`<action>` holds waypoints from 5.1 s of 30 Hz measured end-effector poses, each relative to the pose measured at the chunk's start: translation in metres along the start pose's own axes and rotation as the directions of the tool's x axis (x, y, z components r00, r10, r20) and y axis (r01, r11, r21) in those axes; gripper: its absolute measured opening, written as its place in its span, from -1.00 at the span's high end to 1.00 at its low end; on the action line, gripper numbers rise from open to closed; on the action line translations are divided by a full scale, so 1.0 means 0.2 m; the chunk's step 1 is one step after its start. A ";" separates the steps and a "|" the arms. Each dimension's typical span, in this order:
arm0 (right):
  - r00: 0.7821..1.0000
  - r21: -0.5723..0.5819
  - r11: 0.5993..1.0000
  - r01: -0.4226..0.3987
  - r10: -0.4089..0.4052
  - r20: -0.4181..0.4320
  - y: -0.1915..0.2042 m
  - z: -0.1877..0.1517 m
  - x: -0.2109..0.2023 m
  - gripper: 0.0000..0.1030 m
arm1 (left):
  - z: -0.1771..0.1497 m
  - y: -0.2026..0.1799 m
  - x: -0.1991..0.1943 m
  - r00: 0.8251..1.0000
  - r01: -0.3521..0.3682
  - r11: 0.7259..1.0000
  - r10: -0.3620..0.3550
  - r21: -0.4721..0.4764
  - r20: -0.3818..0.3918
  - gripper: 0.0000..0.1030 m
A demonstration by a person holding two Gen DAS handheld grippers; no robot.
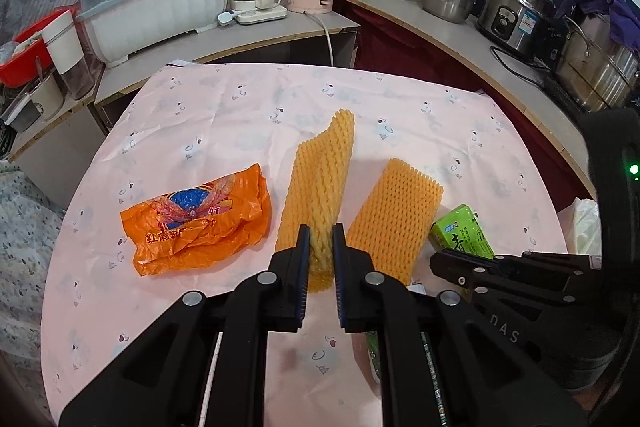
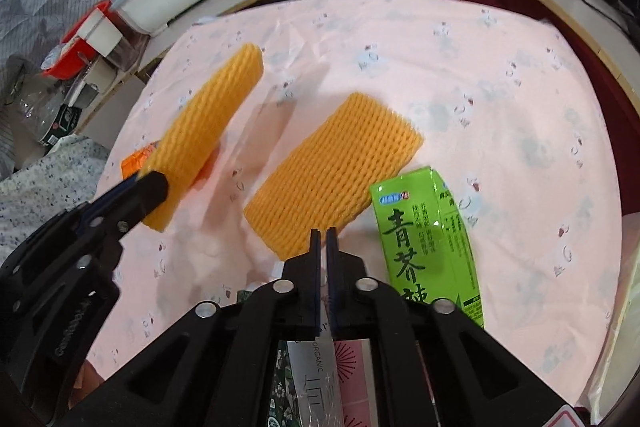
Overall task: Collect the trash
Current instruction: 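Grasp an orange foam net with the left tool while the right tool grasps another, then carry both orange foam nets over the trash bin, then open both tools to drop the foam nets into the bin, then move both open tools back over the cartons and cup on the table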
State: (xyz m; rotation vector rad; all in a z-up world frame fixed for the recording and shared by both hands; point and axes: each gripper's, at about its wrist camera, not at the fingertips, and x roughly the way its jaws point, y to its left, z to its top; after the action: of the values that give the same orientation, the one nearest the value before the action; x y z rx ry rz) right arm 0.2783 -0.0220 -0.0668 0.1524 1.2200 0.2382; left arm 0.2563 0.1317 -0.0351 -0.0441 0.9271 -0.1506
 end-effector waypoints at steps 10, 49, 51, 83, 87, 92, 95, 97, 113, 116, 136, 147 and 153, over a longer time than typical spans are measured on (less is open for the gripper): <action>0.995 0.036 0.999 0.002 0.001 -0.097 -0.01 0.06 0.19 0.32 | 0.01 0.05 0.07 1.000 -0.003 1.000 0.003 -0.008 -0.020 0.79; 0.958 0.228 0.973 0.026 -0.090 0.272 -0.57 -0.26 -0.67 0.85 | -0.01 -0.76 -0.25 0.989 0.116 0.970 -0.132 0.213 0.061 0.79; 0.953 0.255 0.966 0.032 -0.107 0.284 -0.65 -0.32 -0.72 0.85 | -0.02 -0.84 -0.26 0.988 0.128 0.963 -0.145 0.237 0.058 0.79; 0.901 0.584 0.810 0.058 -0.294 0.319 -1.52 -0.98 -1.08 0.85 | -0.36 -1.86 -0.25 0.944 0.319 0.795 -0.315 0.515 -0.099 0.77; 0.900 0.589 0.806 0.059 -0.298 0.318 -1.53 -0.99 -1.08 0.85 | -0.36 -1.88 -0.22 0.941 0.331 0.797 -0.318 0.506 -0.115 0.73; 0.900 0.594 0.802 0.058 -0.300 0.317 -1.55 -1.00 -1.07 0.84 | -0.34 -1.86 -0.20 0.948 0.310 0.815 -0.304 0.490 -0.095 0.12; 0.901 0.593 0.803 0.057 -0.298 0.317 -1.55 -0.98 -1.05 0.84 | -0.33 -1.84 -0.20 0.951 0.298 0.822 -0.297 0.485 -0.080 0.00; 0.901 0.593 0.803 0.058 -0.299 0.315 -1.55 -0.98 -1.04 0.83 | -0.32 -1.83 -0.19 0.952 0.295 0.826 -0.294 0.480 -0.080 0.00; 0.879 0.588 0.807 0.053 -0.317 0.355 -1.49 -0.92 -1.06 0.43 | -0.27 -1.68 -0.18 0.965 0.253 0.870 -0.258 0.422 -0.047 -0.16; 0.876 0.580 0.813 0.051 -0.316 0.365 -1.46 -0.91 -1.08 0.38 | -0.26 -1.65 -0.20 0.966 0.249 0.879 -0.255 0.407 -0.040 -0.19; 0.891 0.417 0.909 0.023 -0.207 0.403 -0.96 -0.81 -0.98 0.27 | -0.24 -1.06 -0.30 0.993 0.109 0.961 -0.115 0.255 0.008 -0.32; 0.906 0.327 0.945 0.021 -0.156 0.393 -0.67 -0.78 -0.85 0.27 | -0.30 -0.71 -0.29 0.999 0.033 0.988 -0.030 0.151 -0.021 -0.62; 0.918 0.285 0.958 0.018 -0.129 0.376 -0.54 -0.77 -0.76 0.27 | -0.38 -0.54 -0.22 0.997 0.018 0.997 -0.011 0.081 -0.080 -0.68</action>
State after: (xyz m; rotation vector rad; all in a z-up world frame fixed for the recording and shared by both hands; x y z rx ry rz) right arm 0.0940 -0.1689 -0.0064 0.3780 0.8505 -0.0341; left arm 0.1573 0.0345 -0.0348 0.0312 0.9998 -0.2047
